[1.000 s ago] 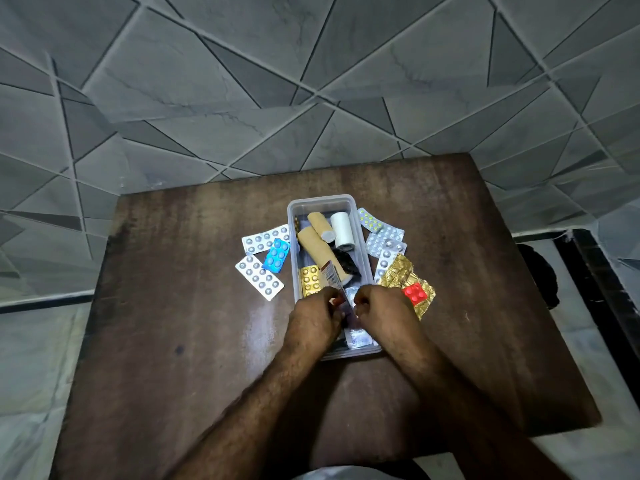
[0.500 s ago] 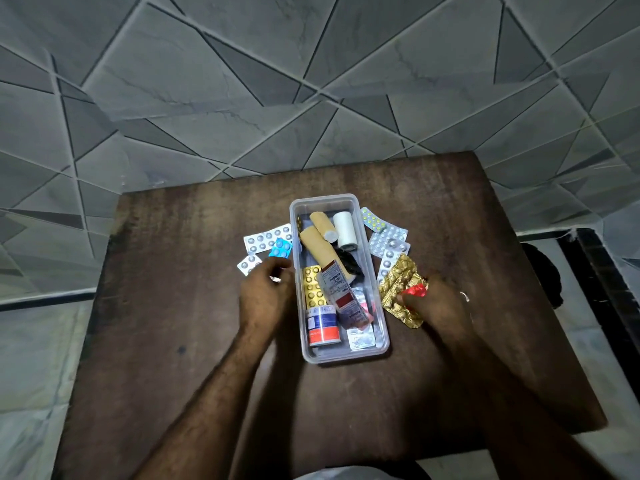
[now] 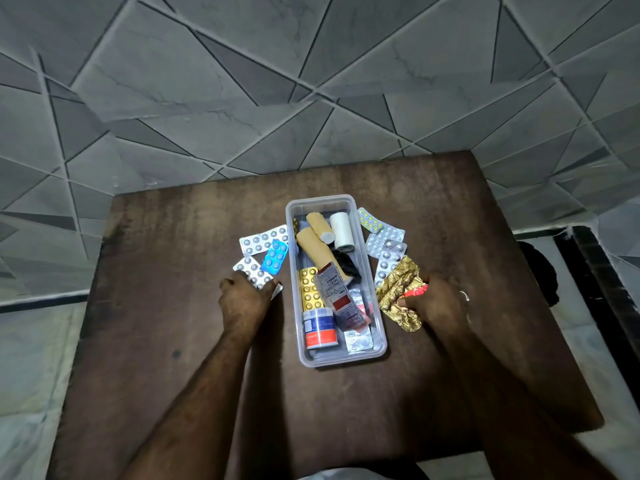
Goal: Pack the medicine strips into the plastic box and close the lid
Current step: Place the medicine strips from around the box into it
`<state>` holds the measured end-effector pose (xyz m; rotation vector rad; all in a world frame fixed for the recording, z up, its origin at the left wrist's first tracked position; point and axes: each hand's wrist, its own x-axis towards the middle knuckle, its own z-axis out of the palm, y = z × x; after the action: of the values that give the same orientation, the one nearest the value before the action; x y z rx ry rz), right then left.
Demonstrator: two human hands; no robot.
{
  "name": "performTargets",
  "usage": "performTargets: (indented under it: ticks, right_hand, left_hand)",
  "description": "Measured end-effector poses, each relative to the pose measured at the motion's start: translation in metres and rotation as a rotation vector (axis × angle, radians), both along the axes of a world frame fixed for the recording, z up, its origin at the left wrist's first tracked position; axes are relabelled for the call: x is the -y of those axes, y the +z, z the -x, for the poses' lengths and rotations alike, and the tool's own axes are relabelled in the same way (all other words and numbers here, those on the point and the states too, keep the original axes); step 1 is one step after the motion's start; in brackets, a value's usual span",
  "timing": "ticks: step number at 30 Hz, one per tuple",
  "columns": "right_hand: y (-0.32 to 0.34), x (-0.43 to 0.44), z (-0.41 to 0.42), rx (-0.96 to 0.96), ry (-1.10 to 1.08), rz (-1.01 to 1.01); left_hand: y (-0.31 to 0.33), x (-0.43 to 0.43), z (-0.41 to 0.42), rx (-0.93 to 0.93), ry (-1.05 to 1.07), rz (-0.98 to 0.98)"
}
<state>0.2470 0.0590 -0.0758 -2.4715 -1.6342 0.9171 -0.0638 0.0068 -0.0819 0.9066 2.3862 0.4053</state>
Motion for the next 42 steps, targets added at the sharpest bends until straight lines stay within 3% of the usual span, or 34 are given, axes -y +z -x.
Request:
performTargets:
  ticks: [7,15,20,22,31,36,42]
  right_hand:
    - [0.007,0.002,-0.006,-0.091,0.033,-0.122]
    - [0.003,0.004,-0.016,-0.144,-0.051,-0.146]
    - [0.008,-0.001,-0.014,-0.113,-0.123,-0.219]
    - [0.015,-0.003,-0.007,-0.153,-0.127,-0.217]
    - [0.043,0.001,0.047,-0.49,-0.102,-0.366]
    - [0.048,0.009,0.068,-0.437,-0.008,-0.45]
    - [0.044,0.017,0.078,-0.341,0.135,-0.505]
  left_hand:
    - [-0.006,-0.008,-0.003,-0.042,0.03,0.006]
    - [-0.001,-0.02,0.008,0.115,0.276,0.03]
    - [-0.03,-0.021,0.027,0.282,0.444,-0.006]
    - [-0.07,-0.023,0.043,0.309,0.493,-0.038]
    - [-0.055,-0.012,0.033,0.377,0.613,-0.166]
    - [-0.033,0.001,0.039,0.454,0.568,-0.221]
    - [0.028,0.011,0.025,0.661,0.399,-0.446]
